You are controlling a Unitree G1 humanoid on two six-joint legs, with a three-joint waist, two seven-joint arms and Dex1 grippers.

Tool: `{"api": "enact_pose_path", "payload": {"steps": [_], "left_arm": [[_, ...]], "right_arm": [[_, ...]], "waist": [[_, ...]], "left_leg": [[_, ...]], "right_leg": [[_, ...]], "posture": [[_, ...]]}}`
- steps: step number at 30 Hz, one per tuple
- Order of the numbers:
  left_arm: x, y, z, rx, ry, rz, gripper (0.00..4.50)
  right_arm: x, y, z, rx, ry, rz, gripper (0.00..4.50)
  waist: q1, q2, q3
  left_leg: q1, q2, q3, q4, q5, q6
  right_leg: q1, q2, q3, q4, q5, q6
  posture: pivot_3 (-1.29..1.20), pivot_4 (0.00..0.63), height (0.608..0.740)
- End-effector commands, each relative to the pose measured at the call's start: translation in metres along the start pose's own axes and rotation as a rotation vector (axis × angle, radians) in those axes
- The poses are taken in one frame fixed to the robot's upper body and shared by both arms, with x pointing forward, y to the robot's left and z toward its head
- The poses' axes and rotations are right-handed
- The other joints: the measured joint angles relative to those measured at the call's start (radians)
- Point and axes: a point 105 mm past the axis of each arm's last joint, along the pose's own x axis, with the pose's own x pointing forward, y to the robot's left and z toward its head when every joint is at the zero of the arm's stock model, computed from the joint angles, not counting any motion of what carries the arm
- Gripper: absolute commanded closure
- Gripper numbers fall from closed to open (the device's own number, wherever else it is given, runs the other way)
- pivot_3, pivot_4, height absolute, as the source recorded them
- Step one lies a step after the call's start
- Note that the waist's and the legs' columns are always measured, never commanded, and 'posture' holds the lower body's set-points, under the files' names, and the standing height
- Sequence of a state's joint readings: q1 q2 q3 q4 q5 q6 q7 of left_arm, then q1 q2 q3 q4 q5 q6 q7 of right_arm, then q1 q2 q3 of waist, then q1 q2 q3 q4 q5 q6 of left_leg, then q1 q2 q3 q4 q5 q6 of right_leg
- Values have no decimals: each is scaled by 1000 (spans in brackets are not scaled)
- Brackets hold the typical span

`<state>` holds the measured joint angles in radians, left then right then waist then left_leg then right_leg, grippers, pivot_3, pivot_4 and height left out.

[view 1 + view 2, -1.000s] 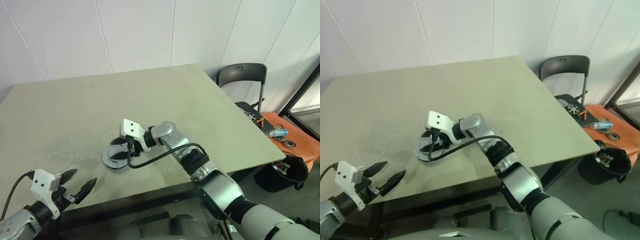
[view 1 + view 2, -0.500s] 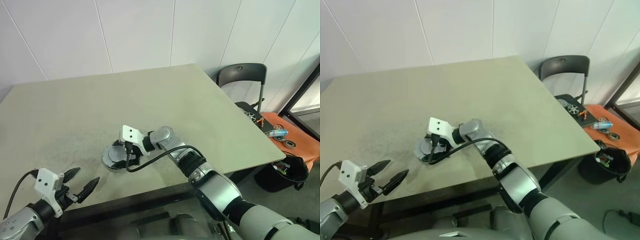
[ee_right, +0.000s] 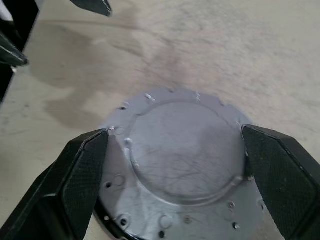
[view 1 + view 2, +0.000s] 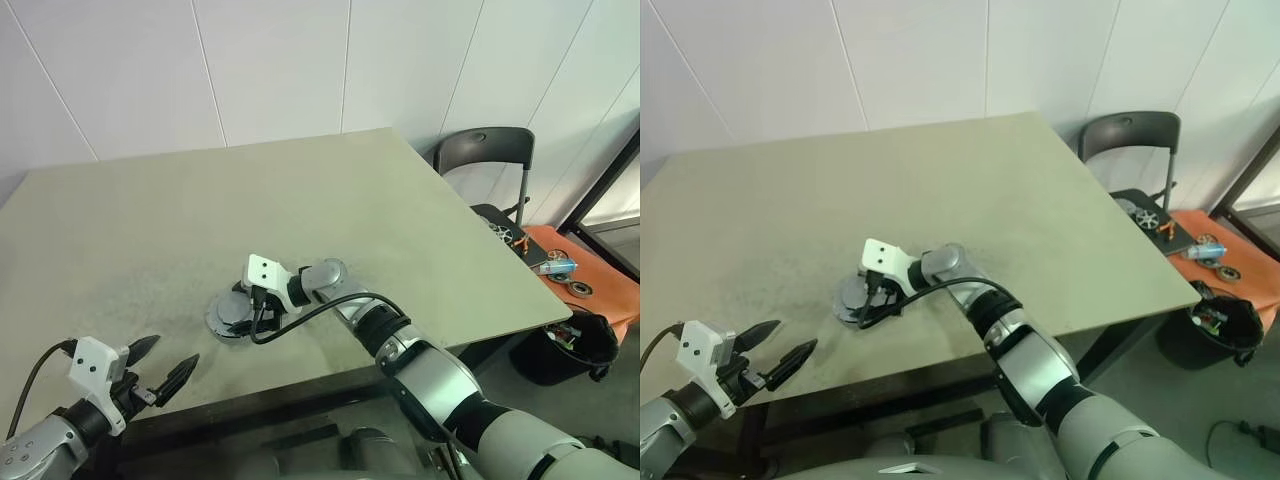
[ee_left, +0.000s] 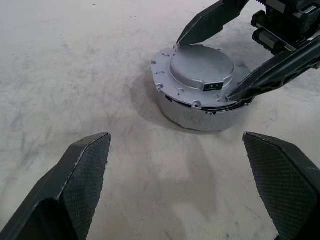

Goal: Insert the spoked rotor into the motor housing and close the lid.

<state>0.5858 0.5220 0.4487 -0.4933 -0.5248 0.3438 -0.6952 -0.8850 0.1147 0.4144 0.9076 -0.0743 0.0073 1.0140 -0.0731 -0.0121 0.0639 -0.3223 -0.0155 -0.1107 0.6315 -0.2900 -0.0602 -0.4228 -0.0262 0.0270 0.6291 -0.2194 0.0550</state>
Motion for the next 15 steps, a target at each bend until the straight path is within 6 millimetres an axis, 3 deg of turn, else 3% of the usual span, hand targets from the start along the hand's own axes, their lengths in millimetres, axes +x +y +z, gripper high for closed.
{"api": "enact_pose_path", "payload": {"steps": [1,6,10,15], "left_arm": [[0,0,10,36,-28,-4,0],[1,1,10,37,-28,-3,0],[0,0,13,39,-31,0,0],[-1,-3,15,36,-31,-1,0]], "right_arm": [[5,-5,21,-6,-54,-20,49],[5,-4,13,-18,-18,-18,49],[4,-3,10,-21,-11,-8,959],[2,-3,23,-12,-55,18,1070]], "waist": [[0,0,0],[0,0,0],[0,0,0],[0,0,0]], "left_leg": [[0,0,0,0,0,0],[0,0,0,0,0,0],[0,0,0,0,0,0],[0,0,0,0,0,0]], "right_leg": [[0,0,0,0,0,0],[0,0,0,0,0,0],[0,0,0,0,0,0],[0,0,0,0,0,0]], "posture": [[0,0,740],[0,0,740],[0,0,740],[0,0,740]]}}
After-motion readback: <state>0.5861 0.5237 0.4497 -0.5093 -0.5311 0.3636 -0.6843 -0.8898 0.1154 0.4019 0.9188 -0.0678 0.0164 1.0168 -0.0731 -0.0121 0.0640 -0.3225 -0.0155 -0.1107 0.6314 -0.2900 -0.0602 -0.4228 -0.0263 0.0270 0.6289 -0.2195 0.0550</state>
